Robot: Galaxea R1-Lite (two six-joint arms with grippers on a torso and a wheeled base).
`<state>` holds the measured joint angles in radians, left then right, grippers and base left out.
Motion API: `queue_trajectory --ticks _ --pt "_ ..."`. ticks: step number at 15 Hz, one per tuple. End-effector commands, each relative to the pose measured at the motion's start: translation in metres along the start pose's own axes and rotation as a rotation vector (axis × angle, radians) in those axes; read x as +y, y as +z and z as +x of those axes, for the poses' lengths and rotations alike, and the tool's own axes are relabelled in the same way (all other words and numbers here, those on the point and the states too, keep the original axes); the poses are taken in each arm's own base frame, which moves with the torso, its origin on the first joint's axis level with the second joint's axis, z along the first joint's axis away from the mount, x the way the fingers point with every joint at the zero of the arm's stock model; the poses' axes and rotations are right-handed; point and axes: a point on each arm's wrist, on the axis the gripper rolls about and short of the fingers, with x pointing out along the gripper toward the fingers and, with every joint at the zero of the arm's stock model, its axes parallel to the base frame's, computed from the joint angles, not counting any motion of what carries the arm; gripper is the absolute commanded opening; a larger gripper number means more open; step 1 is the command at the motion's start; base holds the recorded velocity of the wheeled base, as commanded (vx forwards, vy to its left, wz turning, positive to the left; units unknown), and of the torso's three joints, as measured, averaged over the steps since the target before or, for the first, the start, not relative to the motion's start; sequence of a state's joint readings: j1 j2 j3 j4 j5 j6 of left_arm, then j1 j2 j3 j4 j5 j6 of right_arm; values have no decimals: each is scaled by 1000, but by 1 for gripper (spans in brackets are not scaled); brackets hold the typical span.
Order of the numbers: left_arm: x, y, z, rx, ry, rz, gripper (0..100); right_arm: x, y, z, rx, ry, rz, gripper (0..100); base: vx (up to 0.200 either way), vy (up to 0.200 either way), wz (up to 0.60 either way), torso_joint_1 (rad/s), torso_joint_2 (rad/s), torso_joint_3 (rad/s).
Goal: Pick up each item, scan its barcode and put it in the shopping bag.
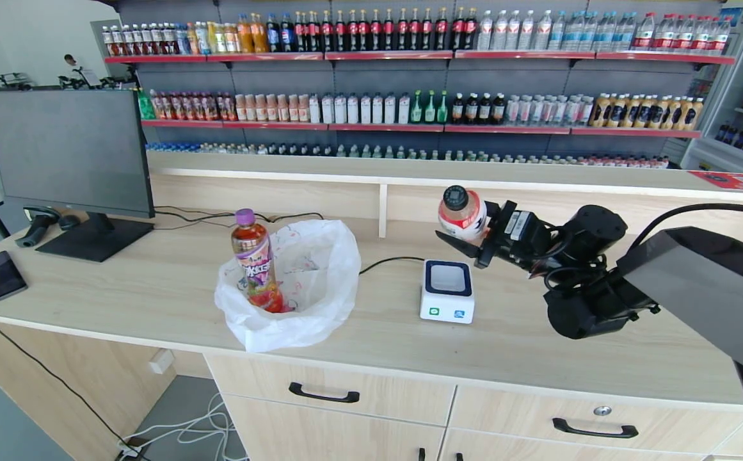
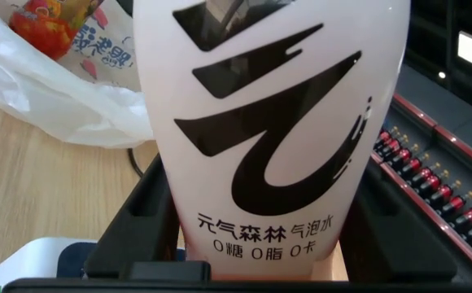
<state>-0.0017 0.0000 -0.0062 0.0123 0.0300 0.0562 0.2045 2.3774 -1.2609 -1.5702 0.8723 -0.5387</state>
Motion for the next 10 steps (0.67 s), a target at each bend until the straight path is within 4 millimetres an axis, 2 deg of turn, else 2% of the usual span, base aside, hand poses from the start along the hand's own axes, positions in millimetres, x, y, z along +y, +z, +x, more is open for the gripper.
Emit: queue_trajectory --ticks 1,6,10 --pt "0 0 0 2 1 1 100 -6 34 -12 11 5 17 0 0 0 0 0 0 0" --pt "0 0 0 0 -1 1 100 -2 86 -38 47 10 65 0 0 0 0 0 0 0" --pt "0 0 0 0 -1 1 100 -6 135 -85 111 -32 121 0 0 0 0 0 0 0"
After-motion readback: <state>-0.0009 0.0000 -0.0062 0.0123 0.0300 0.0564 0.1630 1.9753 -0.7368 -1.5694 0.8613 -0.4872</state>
